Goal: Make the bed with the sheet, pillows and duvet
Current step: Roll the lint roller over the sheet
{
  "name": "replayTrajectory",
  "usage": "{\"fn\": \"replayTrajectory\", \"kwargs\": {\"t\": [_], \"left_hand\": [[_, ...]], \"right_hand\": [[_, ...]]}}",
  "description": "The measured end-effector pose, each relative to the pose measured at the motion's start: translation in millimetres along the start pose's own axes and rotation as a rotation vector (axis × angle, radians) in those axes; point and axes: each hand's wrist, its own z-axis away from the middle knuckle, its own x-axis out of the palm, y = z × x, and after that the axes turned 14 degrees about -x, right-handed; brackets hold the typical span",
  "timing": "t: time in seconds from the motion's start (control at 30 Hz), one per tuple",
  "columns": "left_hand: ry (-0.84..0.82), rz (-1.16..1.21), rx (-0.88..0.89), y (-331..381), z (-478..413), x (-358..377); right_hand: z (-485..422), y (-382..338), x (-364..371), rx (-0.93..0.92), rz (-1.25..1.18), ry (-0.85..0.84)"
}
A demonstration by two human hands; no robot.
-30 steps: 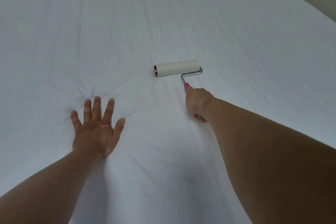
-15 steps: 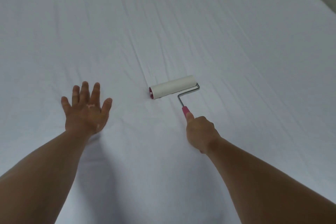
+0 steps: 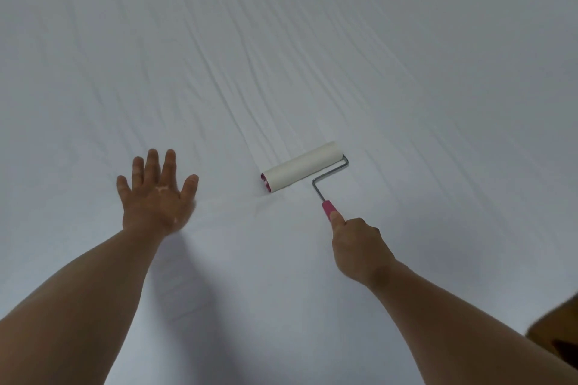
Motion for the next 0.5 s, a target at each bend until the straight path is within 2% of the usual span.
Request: {"fn": "replayTrajectory", "kwargs": {"t": [0.23, 0.43, 0.5], "left_hand": [[0.007, 0.027, 0.008, -1.5, 43.2, 13.2], [0.0, -0.04, 0.026, -3.4, 71.3, 18.7], [-0.015, -0.059, 0.044, -4.0, 79.4, 18.0]], "right_hand": [[81.2, 24.3, 45.7, 0.034, -0.047, -0.009], [156.2, 39.0, 77.7, 0.2, -0.313, 0.037], [180.3, 42.7, 90.6, 0.222, -0.312, 0.074]]}}
